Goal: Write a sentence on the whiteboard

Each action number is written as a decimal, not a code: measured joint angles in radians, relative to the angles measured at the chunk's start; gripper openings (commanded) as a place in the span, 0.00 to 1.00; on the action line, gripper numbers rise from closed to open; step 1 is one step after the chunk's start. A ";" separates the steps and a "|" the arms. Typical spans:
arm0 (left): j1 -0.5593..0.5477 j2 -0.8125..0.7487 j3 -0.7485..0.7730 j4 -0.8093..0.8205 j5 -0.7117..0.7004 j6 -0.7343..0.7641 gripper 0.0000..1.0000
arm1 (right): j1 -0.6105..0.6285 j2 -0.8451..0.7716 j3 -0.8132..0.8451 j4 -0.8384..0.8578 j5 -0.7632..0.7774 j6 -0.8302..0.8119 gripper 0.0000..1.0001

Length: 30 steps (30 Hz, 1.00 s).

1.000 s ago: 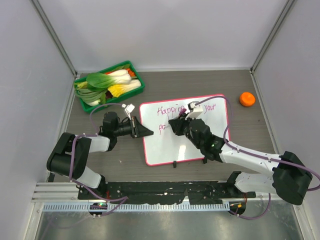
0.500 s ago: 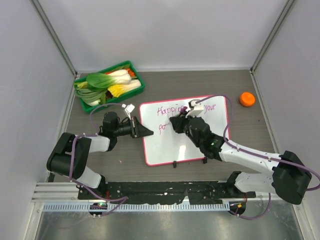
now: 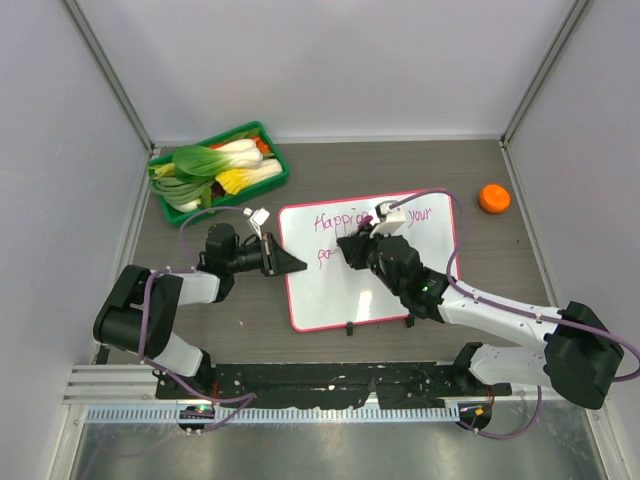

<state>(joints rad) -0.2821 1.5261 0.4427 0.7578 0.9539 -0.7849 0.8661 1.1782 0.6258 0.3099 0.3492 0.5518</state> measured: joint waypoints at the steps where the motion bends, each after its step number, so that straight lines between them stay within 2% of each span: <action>1: 0.000 0.000 0.000 0.000 0.000 0.000 0.00 | 0.000 0.000 -0.002 0.001 -0.004 0.001 0.01; 30: 0.000 -0.002 0.000 0.001 0.001 0.002 0.00 | -0.005 -0.077 -0.023 -0.033 -0.015 -0.009 0.01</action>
<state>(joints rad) -0.2825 1.5238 0.4427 0.7586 0.9546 -0.7830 0.8616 1.1011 0.6025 0.2771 0.3340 0.5430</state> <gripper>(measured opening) 0.177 0.164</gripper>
